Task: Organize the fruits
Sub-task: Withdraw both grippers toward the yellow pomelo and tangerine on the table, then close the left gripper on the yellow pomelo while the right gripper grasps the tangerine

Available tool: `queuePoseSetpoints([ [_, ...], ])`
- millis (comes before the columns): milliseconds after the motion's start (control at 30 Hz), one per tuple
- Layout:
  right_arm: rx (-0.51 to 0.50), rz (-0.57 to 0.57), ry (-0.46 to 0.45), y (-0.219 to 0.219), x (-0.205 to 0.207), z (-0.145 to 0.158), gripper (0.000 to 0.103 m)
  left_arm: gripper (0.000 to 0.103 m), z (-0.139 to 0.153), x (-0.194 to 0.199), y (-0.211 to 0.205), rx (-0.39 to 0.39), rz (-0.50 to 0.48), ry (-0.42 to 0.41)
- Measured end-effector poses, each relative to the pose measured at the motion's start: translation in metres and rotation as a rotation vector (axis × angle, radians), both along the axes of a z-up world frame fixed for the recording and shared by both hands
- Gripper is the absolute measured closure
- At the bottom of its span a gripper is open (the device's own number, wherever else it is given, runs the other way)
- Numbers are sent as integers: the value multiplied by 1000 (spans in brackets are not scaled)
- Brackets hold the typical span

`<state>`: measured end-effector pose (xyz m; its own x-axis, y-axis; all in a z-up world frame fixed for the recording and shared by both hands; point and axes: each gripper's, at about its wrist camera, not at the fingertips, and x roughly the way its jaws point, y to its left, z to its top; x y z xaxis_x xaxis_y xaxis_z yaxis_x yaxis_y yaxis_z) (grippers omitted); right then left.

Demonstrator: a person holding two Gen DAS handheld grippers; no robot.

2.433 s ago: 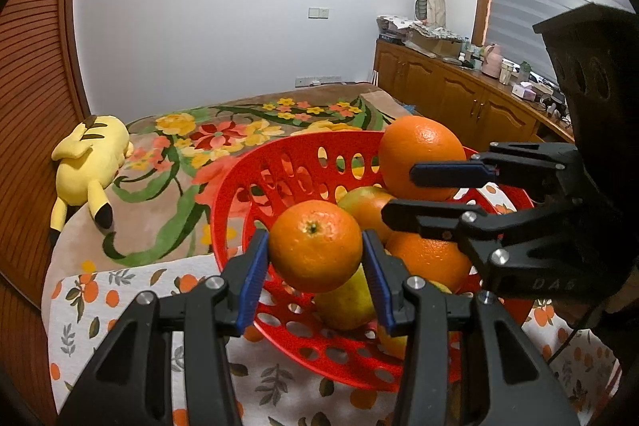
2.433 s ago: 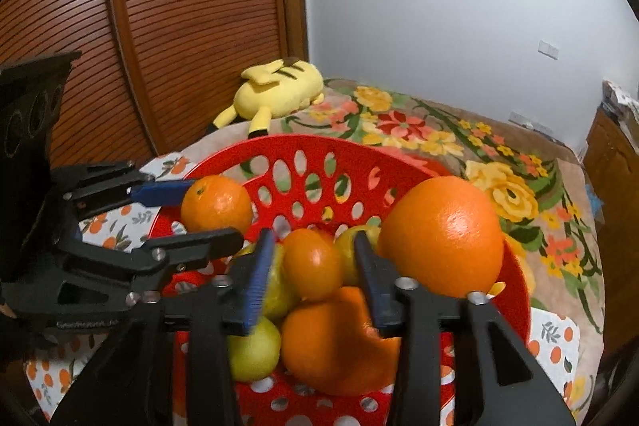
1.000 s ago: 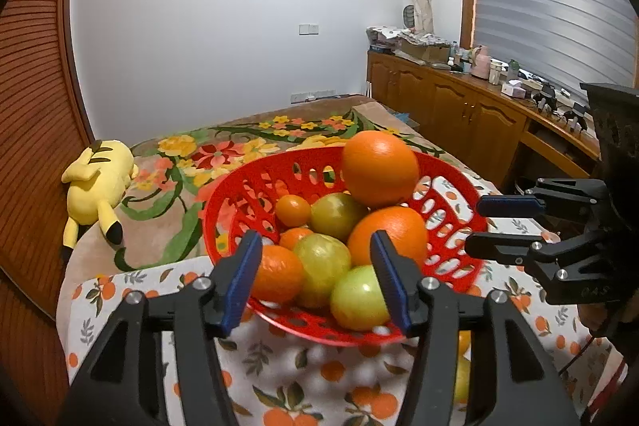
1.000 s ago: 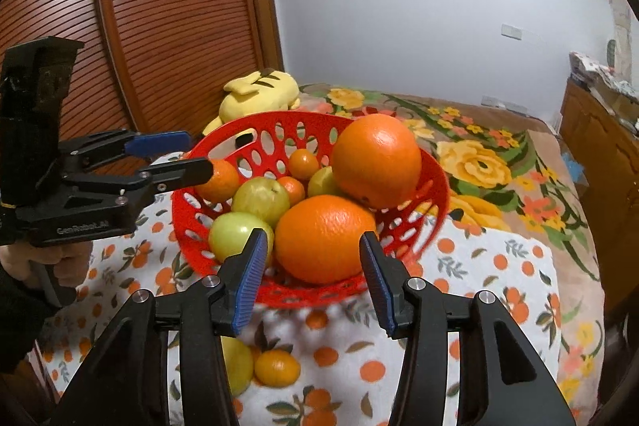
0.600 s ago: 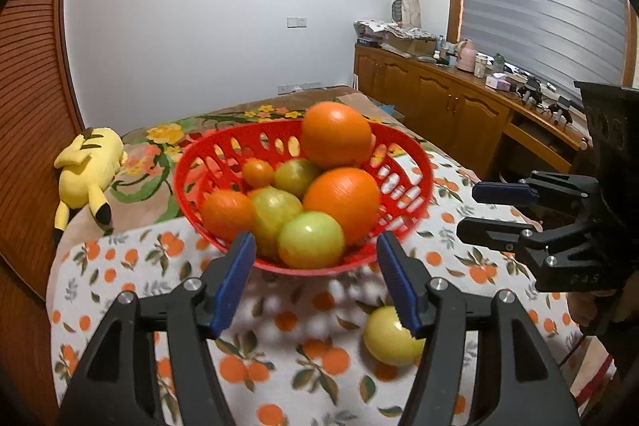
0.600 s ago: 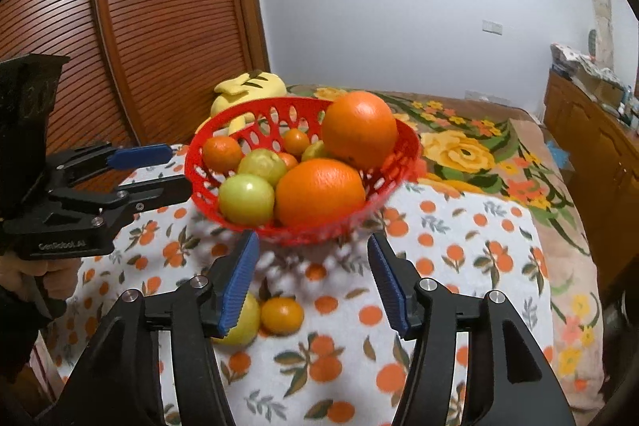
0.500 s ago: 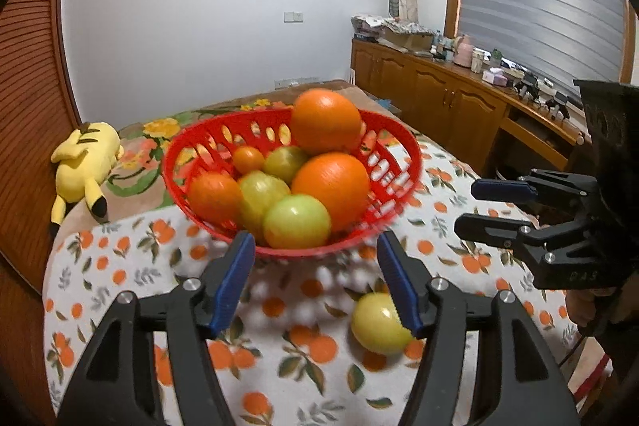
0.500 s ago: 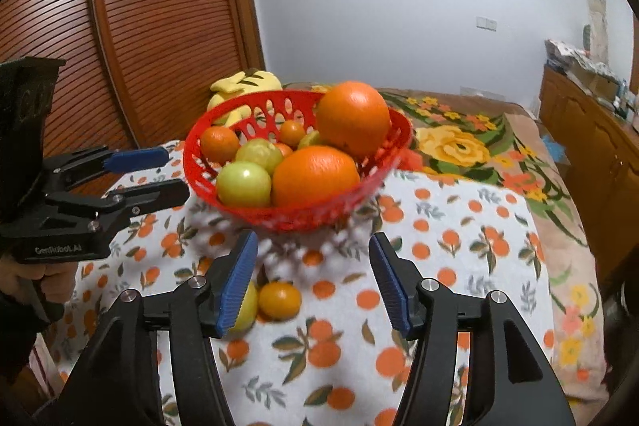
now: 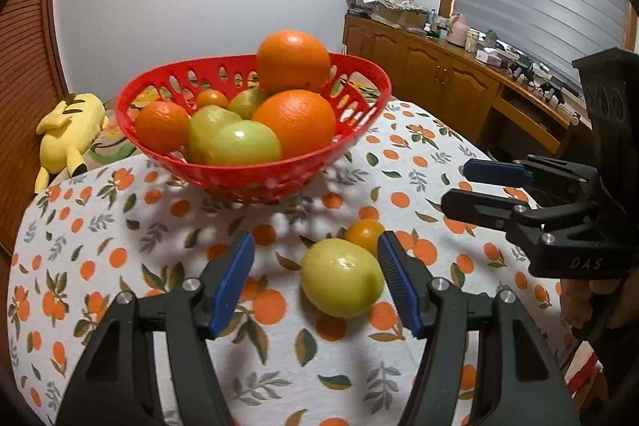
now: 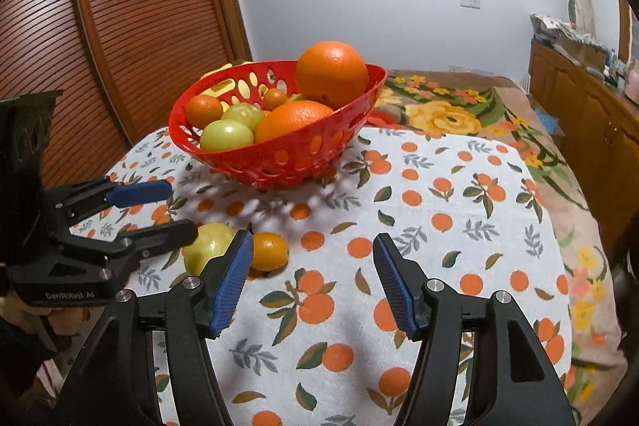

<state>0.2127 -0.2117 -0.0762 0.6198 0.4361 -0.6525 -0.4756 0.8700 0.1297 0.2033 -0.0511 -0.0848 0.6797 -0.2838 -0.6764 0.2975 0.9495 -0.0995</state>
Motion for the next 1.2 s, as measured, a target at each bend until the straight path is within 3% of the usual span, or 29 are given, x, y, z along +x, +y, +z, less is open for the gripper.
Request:
queuePoseSetpoints([
  [667,-2,11,13,2,-3,-5,39,39,-24,9,-21,48,-39,82],
  [1000,-8,14,28,5,-1,-10,39,39,-35,9,-15,32,-33,96],
  [1100,-7,13,32,5,0,-11,39,49,-36,7,-13,7,-49,85],
  [1200,-11,15,38,7,1,-14,39,49,-35,5,-13,8,-48,76],
])
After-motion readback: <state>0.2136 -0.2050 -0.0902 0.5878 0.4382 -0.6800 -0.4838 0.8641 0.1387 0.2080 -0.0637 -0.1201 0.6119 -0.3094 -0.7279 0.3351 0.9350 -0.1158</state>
